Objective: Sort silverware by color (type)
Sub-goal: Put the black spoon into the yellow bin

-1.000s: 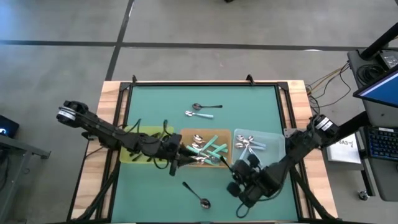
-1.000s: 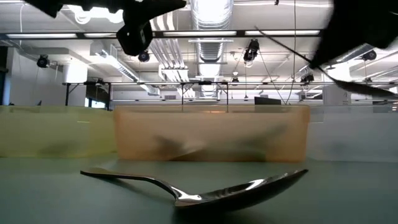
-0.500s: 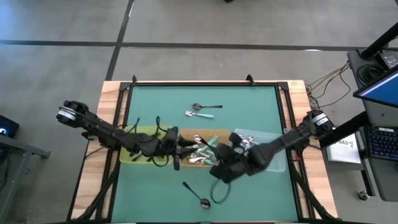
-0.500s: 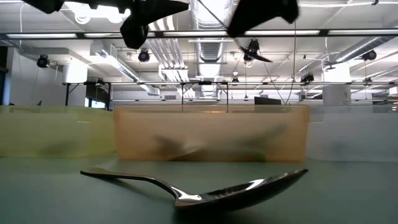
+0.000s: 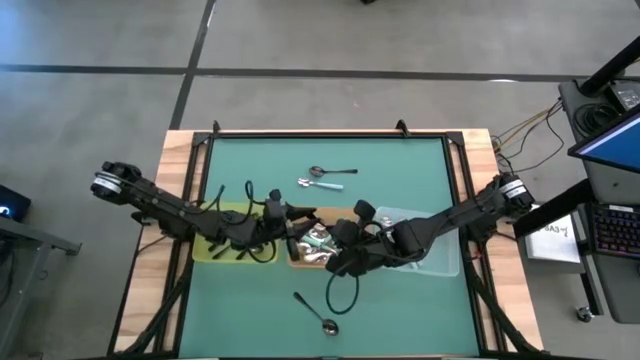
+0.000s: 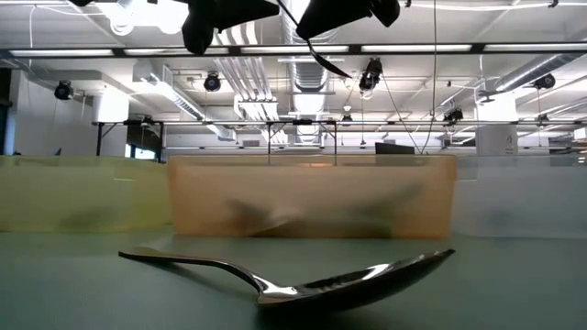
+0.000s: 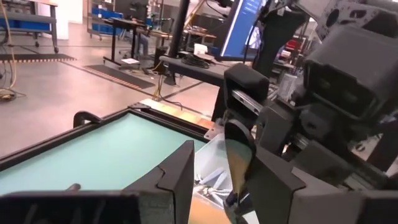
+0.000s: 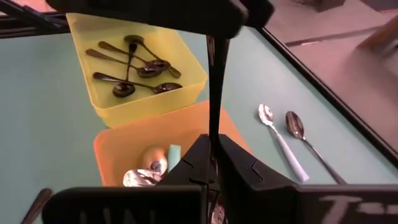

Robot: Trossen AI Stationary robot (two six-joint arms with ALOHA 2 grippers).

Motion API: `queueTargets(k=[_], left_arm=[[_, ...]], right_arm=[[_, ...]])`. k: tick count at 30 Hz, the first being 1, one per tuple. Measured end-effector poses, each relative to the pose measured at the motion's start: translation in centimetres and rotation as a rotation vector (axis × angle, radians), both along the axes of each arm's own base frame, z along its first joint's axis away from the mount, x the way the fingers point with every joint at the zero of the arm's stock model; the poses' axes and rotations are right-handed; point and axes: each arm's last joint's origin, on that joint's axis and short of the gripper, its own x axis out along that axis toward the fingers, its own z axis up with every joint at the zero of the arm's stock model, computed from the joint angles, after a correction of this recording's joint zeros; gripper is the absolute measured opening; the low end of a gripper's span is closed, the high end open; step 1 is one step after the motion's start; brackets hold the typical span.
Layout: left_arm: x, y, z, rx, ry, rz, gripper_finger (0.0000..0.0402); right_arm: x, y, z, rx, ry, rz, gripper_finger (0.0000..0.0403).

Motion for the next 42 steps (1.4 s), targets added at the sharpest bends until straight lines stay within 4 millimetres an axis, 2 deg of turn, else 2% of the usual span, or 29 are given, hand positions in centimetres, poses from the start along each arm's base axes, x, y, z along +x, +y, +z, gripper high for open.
queueTargets(k=[5, 10, 16, 19, 24, 27, 33, 36, 42], left_arm=[[0.1, 0.2, 0.0, -0.011, -0.005, 0.009, 0.0091], [0.2, 0.3, 0.3, -0.026, -0.019, 0.005, 0.0013], [0.3, 0.4, 0.4, -0.066, -0.033, -0.026, 0.0002], [0.3, 0.4, 0.4, -0.073, -0.033, -0.038, 0.0001], [0.3, 0.4, 0.3, -0.067, -0.019, -0.038, 0.0], [-0.2, 0.6, 0.4, -0.057, 0.029, -0.038, 0.0], [-3.5, 1.5, 2.0, -0.112, 0.143, -0.058, 0.0], [-6.2, 2.3, 2.5, -0.159, 0.242, -0.06, 0.0], [-11.7, 3.8, 1.9, -0.294, 0.501, -0.059, 0.0]], right_arm=[[0.1, -0.3, 0.0, -0.026, 0.009, 0.007, 0.0009], [0.1, -0.3, 0.1, -0.049, 0.002, -0.012, 0.0009], [0.1, -0.3, 0.1, -0.035, -0.001, -0.015, 0.0013], [0.0, -0.3, 0.2, -0.022, 0.003, -0.002, 0.0034], [-0.2, -0.3, 0.5, 0.002, 0.003, 0.019, 0.0092], [-0.4, -0.2, 0.8, 0.077, -0.006, 0.032, 0.0123], [-0.8, 0.0, 1.2, 0.308, -0.04, 0.028, 0.0149], [-0.9, 0.0, 1.0, 0.381, -0.048, -0.02, 0.0144], [-0.9, 0.6, 0.2, 0.484, -0.019, -0.043, 0.0128]])
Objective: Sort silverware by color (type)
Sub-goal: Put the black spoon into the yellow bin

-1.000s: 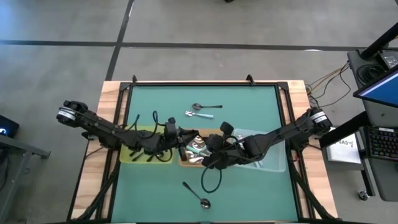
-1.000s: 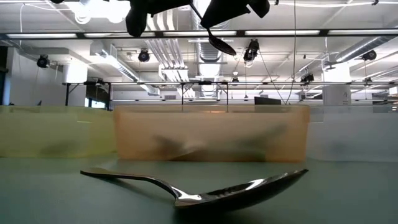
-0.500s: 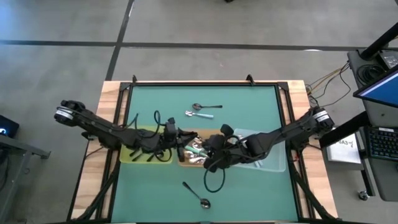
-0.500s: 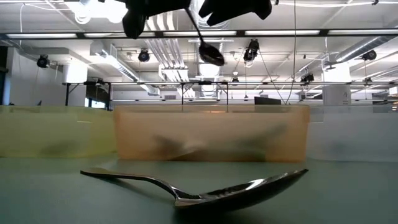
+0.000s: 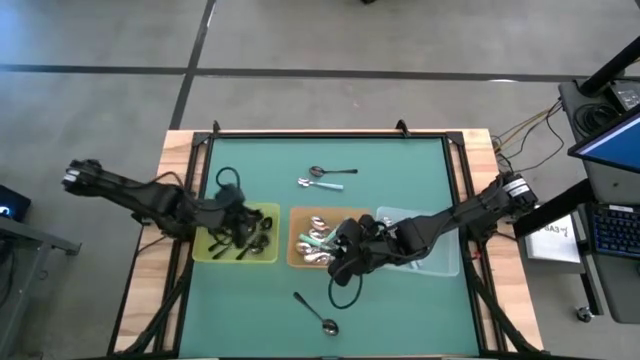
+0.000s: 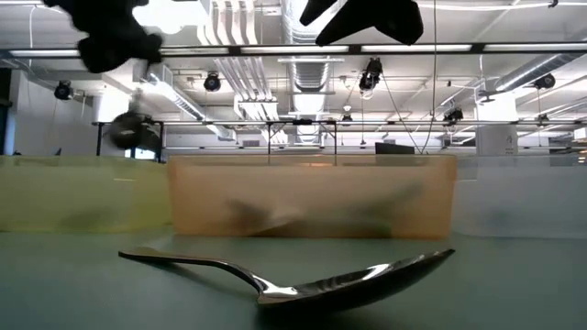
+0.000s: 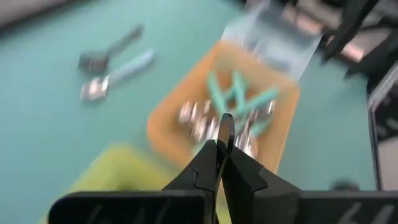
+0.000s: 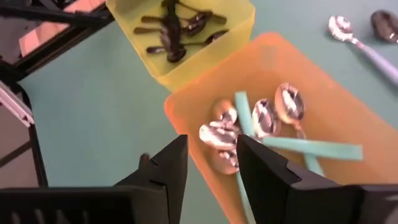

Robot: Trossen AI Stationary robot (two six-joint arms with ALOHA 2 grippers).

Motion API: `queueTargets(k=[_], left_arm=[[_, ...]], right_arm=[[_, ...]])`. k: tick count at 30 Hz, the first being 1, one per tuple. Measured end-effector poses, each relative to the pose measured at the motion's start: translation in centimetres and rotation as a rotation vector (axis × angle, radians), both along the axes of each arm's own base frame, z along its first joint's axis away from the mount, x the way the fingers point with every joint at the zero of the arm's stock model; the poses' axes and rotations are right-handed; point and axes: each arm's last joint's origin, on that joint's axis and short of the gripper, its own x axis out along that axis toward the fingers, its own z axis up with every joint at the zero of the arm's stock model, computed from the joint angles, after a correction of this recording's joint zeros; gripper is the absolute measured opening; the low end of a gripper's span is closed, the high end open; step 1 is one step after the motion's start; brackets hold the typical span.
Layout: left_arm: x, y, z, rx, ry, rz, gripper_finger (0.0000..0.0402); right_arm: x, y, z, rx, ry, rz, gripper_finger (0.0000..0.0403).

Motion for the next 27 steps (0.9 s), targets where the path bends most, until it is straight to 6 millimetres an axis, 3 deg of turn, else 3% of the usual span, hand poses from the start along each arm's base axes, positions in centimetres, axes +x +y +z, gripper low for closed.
queueTargets(k=[6, 14, 22, 27], left_arm=[[-3.8, 1.0, -0.6, -0.084, 0.172, 0.016, 0.0], [-5.9, 1.5, -1.7, -0.076, 0.382, -0.002, 0.0], [-6.0, 1.2, -2.5, -0.087, 0.532, -0.081, 0.0002], [-5.2, 0.8, -2.8, -0.085, 0.559, -0.15, 0.0028]], right_arm=[[0.3, 1.3, -1.4, 0.083, 0.051, 0.04, 0.0125], [1.1, 2.3, -3.7, 0.257, 0.149, 0.056, 0.0125], [1.5, 3.0, -5.0, 0.458, 0.241, 0.073, 0.0125], [1.7, 3.7, -5.2, 0.544, 0.25, 0.081, 0.0125]])
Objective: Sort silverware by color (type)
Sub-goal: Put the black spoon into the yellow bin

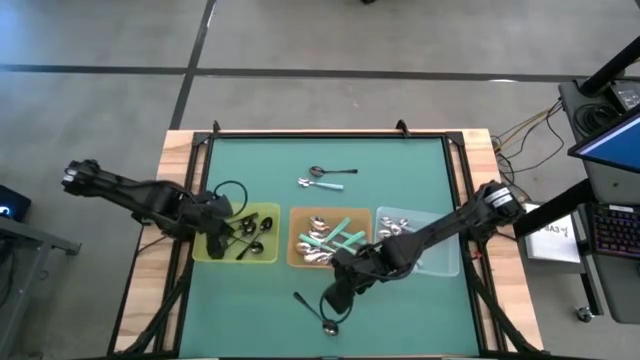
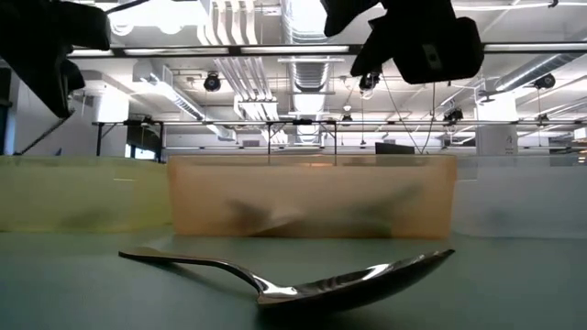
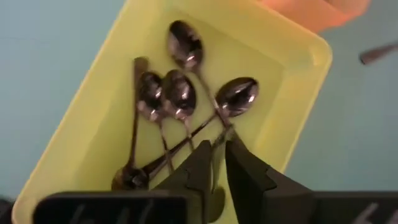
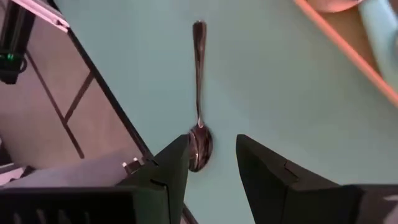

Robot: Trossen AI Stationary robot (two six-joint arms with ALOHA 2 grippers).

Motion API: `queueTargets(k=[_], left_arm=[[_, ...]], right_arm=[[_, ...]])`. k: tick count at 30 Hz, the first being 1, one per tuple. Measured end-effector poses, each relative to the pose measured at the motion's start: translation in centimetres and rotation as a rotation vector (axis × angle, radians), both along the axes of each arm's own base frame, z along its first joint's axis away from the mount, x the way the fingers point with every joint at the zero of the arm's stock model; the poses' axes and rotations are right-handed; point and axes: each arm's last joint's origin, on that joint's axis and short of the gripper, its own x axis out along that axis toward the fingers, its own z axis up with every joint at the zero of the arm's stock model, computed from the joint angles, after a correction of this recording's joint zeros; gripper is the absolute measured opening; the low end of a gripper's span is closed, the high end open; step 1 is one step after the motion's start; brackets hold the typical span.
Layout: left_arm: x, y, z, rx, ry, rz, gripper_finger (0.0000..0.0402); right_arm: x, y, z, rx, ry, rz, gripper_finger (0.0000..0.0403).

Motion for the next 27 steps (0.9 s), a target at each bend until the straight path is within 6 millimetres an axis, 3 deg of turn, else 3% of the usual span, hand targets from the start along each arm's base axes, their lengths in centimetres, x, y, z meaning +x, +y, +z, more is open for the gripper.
queueTargets(k=[6, 12, 17, 27], left_arm=[[1.8, -0.8, 0.0, -0.033, -0.071, -0.144, 0.0081], [3.8, -1.9, 0.8, -0.171, -0.225, -0.27, 0.0117], [4.6, -2.5, 1.3, -0.265, -0.306, -0.369, 0.0121], [4.7, -2.6, 1.7, -0.244, -0.359, -0.419, 0.0121]], right_arm=[[0.3, 1.1, -1.0, 0.051, 0.025, -0.049, 0.0125], [1.4, 2.6, -3.2, 0.147, 0.038, -0.066, 0.0125], [1.9, 3.1, -4.9, 0.168, 0.076, -0.111, 0.0125], [3.8, 4.1, -8.7, 0.202, 0.036, -0.132, 0.0125]])
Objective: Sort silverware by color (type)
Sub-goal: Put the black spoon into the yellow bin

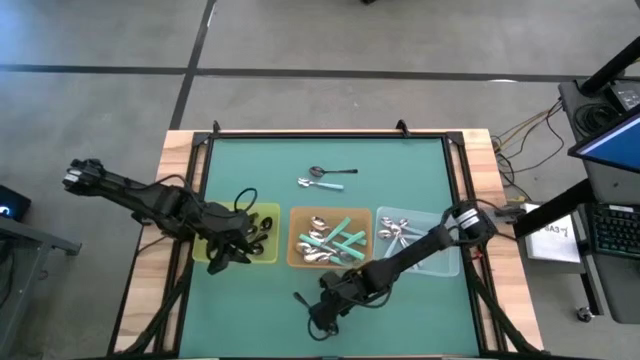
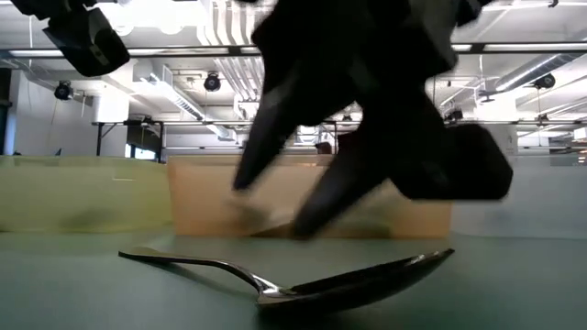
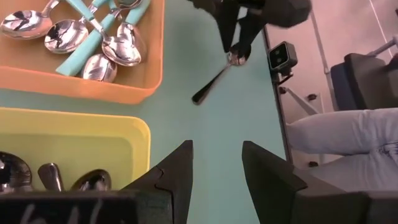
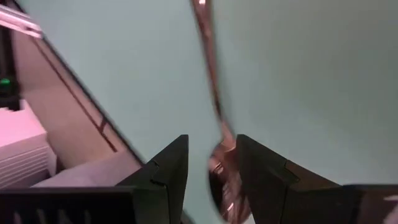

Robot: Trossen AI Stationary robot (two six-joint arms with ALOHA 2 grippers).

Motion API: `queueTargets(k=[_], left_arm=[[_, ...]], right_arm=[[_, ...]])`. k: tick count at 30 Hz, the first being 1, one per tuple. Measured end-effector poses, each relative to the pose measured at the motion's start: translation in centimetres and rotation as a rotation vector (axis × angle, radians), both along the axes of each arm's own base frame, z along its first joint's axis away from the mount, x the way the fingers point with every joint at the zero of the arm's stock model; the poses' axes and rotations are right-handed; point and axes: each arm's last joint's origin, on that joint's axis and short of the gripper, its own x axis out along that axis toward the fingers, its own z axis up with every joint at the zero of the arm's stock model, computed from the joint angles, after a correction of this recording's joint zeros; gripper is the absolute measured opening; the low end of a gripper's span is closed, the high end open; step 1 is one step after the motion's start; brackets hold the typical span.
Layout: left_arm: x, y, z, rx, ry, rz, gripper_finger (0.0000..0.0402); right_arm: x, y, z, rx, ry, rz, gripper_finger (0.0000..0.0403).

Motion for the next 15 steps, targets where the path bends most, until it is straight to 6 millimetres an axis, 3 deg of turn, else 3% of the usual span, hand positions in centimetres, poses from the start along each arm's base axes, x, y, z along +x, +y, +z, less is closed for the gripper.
queueTargets(k=[3, 8, 15], left_arm=[[-0.1, 0.0, 0.1, 0.0, -0.005, -0.002, 0.0121], [-0.2, 0.1, 0.2, 0.003, -0.015, -0.007, 0.0121], [-0.3, 0.1, 0.2, 0.015, -0.02, -0.02, 0.0121]], right_arm=[[0.3, 0.1, -1.0, -0.033, 0.013, 0.026, 0.0125], [1.9, 0.9, -1.1, -0.079, -0.052, 0.105, 0.0125], [3.7, 1.8, -1.3, -0.232, 0.054, 0.259, 0.0125]])
